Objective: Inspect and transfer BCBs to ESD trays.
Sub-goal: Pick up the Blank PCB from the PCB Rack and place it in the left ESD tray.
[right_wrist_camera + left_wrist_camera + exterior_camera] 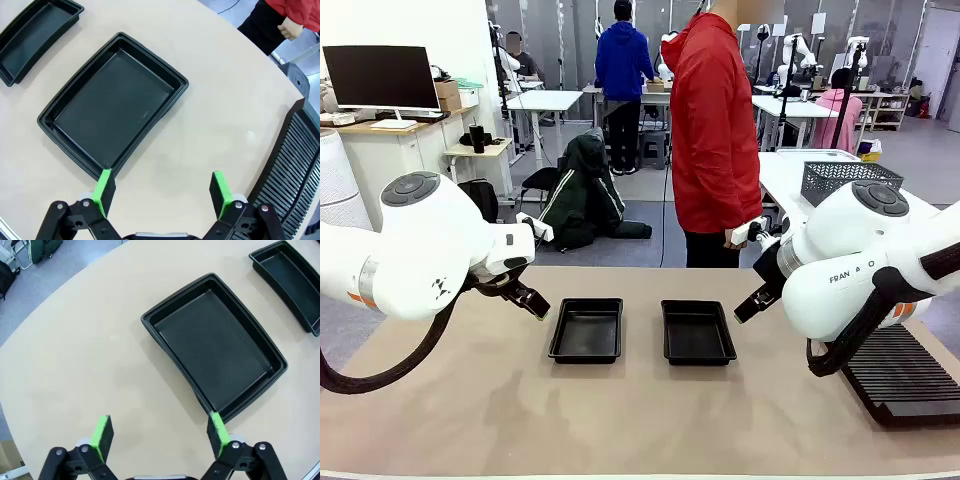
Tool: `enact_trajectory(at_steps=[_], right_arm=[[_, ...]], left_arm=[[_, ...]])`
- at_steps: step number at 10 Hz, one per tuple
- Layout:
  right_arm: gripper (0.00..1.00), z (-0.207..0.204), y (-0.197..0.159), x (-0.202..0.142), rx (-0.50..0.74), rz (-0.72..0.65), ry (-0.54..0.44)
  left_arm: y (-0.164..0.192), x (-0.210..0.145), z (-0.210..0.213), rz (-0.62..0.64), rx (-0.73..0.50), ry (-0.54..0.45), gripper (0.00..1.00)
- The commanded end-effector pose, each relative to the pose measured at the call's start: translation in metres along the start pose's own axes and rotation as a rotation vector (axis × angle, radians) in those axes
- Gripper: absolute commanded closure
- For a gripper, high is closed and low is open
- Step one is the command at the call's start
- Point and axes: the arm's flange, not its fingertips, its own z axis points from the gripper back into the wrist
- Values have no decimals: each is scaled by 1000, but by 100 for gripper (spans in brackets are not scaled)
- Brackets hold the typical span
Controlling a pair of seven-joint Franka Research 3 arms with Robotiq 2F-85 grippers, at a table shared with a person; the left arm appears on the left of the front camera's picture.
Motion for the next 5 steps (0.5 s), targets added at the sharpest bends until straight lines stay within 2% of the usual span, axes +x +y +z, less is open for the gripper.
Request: enact_trajectory(at_steps=[1, 5], right_arm=[[0, 0, 0, 0, 0, 0, 0], [0, 0, 0, 0, 0, 0, 0]], left_arm=[[0, 0, 0, 0, 0, 0, 0], [0, 0, 0, 0, 0, 0, 0]])
